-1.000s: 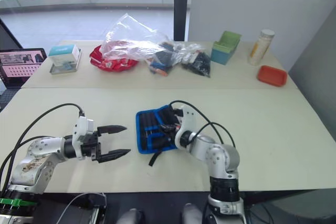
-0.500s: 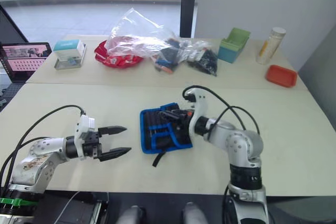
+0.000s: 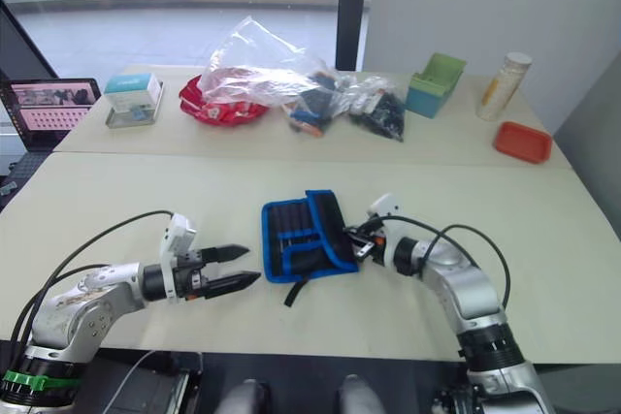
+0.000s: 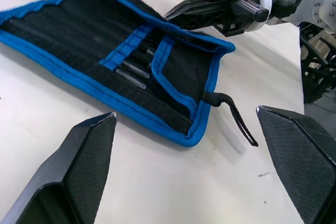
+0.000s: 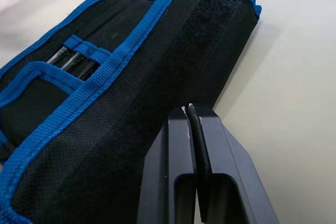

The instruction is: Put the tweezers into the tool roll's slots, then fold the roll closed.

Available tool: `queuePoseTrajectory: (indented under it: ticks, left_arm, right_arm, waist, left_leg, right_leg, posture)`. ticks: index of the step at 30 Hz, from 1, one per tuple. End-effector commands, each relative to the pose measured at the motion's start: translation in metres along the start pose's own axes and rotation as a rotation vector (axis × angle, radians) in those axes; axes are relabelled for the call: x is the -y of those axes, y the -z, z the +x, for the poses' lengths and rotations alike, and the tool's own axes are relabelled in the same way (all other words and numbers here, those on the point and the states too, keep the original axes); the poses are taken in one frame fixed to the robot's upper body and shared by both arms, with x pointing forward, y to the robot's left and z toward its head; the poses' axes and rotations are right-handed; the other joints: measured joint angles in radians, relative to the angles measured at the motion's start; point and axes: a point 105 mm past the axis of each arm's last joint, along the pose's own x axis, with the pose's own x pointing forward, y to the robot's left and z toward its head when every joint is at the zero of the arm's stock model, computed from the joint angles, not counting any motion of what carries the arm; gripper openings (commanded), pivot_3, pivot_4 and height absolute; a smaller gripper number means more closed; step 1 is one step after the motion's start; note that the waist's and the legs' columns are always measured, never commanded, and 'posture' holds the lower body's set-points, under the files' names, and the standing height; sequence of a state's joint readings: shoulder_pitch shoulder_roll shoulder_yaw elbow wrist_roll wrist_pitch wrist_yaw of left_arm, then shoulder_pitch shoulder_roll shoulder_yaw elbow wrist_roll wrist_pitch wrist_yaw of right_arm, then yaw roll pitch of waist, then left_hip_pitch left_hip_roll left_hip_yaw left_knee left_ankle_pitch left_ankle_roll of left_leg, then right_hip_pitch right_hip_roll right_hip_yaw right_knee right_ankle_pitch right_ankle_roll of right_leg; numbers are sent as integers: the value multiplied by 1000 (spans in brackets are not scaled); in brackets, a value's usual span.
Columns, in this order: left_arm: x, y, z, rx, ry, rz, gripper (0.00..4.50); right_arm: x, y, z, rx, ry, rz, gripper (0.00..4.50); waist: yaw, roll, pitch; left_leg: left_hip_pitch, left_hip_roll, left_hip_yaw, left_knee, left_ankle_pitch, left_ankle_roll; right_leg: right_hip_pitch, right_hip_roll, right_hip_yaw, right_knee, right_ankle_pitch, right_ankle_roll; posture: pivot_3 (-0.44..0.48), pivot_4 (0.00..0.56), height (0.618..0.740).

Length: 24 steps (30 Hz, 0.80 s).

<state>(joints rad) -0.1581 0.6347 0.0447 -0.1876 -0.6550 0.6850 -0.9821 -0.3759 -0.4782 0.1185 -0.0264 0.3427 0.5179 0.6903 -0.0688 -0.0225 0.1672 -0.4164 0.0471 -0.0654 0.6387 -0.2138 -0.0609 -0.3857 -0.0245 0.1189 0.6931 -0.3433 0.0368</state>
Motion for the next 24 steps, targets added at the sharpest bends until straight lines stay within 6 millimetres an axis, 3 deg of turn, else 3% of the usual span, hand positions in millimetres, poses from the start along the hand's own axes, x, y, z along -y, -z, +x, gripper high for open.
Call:
queuePoseTrajectory:
  ticks: [1,7,15,24]
  left_arm:
    - [8,3,10,-25,19,-28,4500]
    - [11,11,25,-20,30,-168,4500]
    - [2,-6,35,79,31,-274,4500]
    - [-17,-18,24,143,-49,-287,1676]
  right_arm:
    - [-6,6,3,-14,-11,-61,25]
    - [-9,13,6,-52,-5,-121,25]
    - [-10,24,6,-91,0,-127,25]
    - [-14,25,6,-93,7,-119,0]
  waist:
    - [0,0,0]
    - [2,0,0]
    - [2,0,0]
    - [2,-1,0]
  left_leg:
    - [0,0,0,1,0,0]
    - [2,0,-1,2,0,0]
    - [12,0,-2,3,0,0]
    - [12,0,-3,3,0,0]
  right_leg:
    - [1,0,0,0,0,0]
    - [3,0,0,1,0,0]
    - [16,0,-1,-3,0,0]
    - [16,0,-3,-3,0,0]
  posture:
    - [0,150,723]
    - [0,150,723]
    - [0,150,723]
    - [0,150,723]
